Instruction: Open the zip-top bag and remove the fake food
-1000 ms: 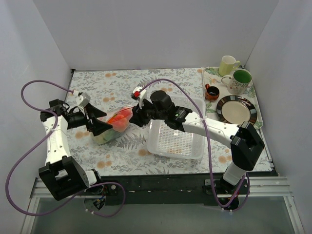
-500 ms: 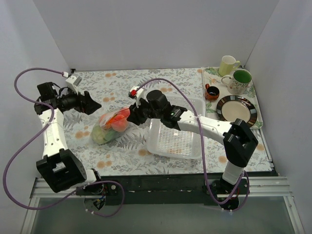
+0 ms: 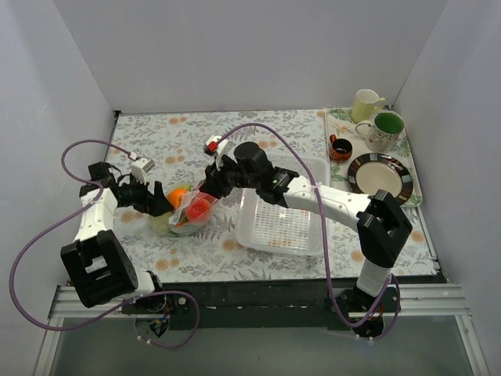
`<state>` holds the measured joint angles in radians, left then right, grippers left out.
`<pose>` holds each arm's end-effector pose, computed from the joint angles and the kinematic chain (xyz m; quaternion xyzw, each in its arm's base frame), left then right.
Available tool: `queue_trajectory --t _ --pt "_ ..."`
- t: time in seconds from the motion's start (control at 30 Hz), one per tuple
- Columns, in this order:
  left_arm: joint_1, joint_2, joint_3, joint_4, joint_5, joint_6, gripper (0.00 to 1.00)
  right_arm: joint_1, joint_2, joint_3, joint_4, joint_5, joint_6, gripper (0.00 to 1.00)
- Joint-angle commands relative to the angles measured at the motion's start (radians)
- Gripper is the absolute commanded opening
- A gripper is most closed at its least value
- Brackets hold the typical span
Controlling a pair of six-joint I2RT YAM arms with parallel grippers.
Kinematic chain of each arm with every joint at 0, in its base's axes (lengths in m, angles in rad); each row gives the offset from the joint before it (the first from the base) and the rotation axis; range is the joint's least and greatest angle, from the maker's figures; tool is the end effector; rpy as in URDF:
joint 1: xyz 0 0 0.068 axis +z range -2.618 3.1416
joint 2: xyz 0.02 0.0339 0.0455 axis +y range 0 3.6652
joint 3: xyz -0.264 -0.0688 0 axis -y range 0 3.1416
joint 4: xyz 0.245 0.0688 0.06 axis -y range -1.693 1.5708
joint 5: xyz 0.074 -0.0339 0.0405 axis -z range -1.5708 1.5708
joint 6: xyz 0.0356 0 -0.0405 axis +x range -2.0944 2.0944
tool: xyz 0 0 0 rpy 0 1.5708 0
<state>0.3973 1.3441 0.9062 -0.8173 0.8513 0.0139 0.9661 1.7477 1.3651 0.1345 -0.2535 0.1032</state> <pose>0.2300 0.0675 0.2285 -0.1077 0.8953 -0.3700 0.2234 0.2322 0.3517 0.3109 -0.3979 0.6786 0.3963 0.4734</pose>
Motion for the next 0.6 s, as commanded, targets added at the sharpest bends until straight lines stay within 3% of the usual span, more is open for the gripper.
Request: queue_trajectory --t 0.0,0.13,0.37,0.57 --pt "-0.009 -0.049 -0.003 -0.016 0.037 0.044 0.85 -0.001 0.021 0.035 0.027 -0.035 0.018 0.4" --pt "-0.009 -0.048 0.023 -0.025 0.022 0.05 0.84 0.0 -0.046 -0.065 0.045 -0.021 0.035 0.4" --pt "-0.009 0.015 0.063 0.001 0.015 0.0 0.82 0.003 -0.246 -0.358 0.155 0.028 0.085 0.52" --pt "-0.008 0.012 0.1 -0.051 0.086 0.006 0.81 0.003 -0.248 -0.342 0.145 0.048 0.082 0.54"
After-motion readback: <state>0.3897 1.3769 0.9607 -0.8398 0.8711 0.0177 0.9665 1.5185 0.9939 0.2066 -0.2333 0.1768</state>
